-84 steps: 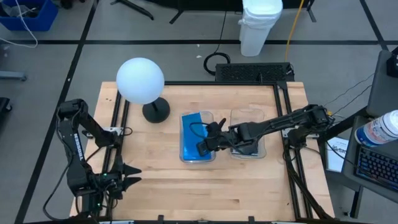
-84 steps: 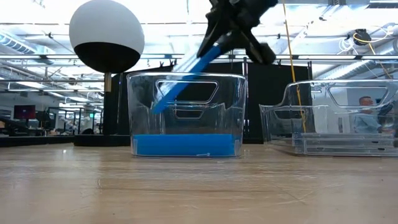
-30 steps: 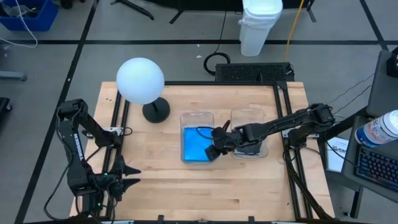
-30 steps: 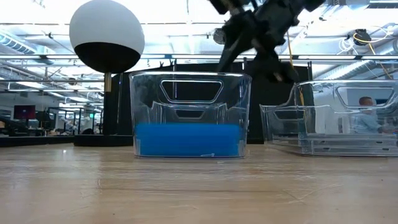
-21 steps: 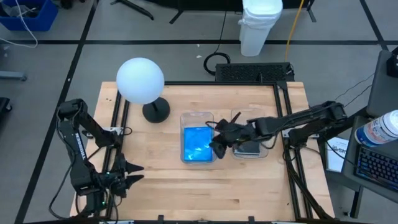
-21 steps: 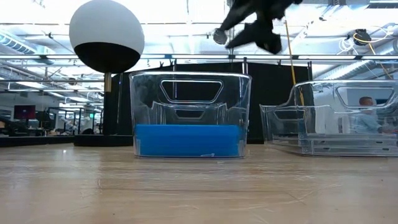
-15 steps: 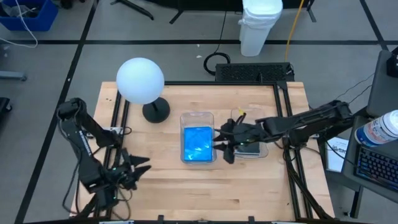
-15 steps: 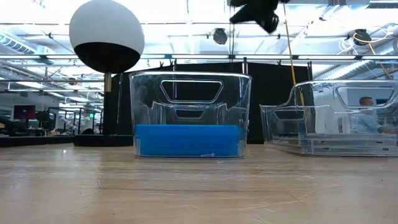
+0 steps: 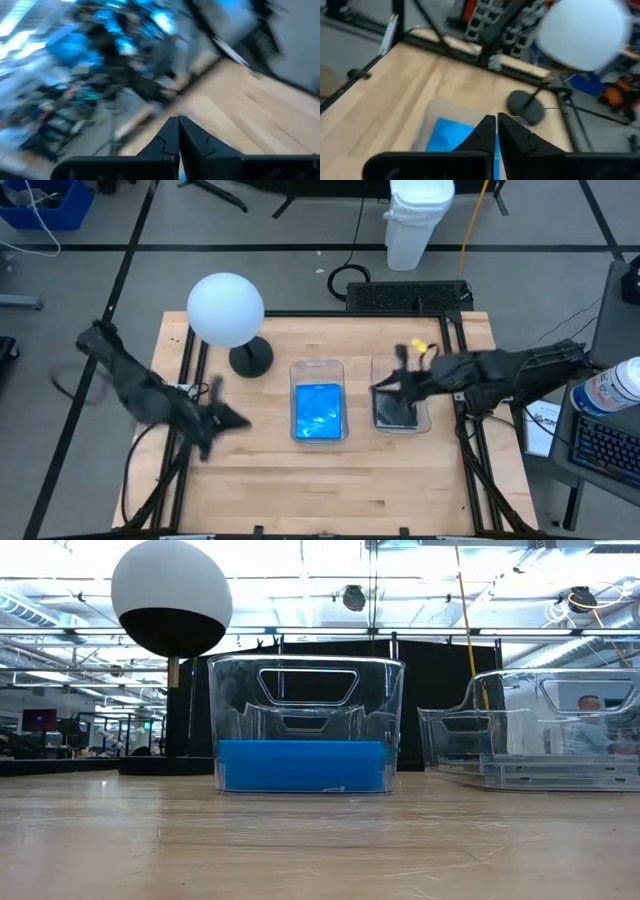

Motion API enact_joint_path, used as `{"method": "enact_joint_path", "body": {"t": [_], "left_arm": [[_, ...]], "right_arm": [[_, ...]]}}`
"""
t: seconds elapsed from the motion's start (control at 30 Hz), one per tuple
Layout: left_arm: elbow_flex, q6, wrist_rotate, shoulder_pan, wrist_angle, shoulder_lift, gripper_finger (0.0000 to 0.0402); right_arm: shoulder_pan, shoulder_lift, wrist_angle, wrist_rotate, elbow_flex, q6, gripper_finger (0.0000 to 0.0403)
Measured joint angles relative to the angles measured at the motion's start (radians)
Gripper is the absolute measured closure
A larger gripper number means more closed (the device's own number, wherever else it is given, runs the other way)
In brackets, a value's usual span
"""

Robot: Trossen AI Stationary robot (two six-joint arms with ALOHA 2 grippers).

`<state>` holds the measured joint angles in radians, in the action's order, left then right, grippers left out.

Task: Pick & place jewel cases by type
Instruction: Return to Home Position

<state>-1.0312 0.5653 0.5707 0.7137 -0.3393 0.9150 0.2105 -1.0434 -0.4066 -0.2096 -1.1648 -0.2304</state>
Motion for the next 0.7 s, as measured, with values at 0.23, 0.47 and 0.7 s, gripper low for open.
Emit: {"method": "enact_joint_path", "body": {"t": [0.23,0.47,0.7], "left_arm": [[-0.130,-0.162,0.106,0.014,-0.239,-0.312,0.0398],[0.091,-0.227,0.104,0.013,-0.266,-0.534,0.0399],[0.382,-0.232,-0.096,0.013,-0.146,-0.672,0.0400]], "right_arm": [[-0.058,0.258,0.064,0.069,0.113,0.017,0.0401],[-0.211,0.435,0.371,0.171,0.418,0.012,0.0402],[-0.340,0.517,0.494,0.418,0.591,0.143,0.0402]]}}
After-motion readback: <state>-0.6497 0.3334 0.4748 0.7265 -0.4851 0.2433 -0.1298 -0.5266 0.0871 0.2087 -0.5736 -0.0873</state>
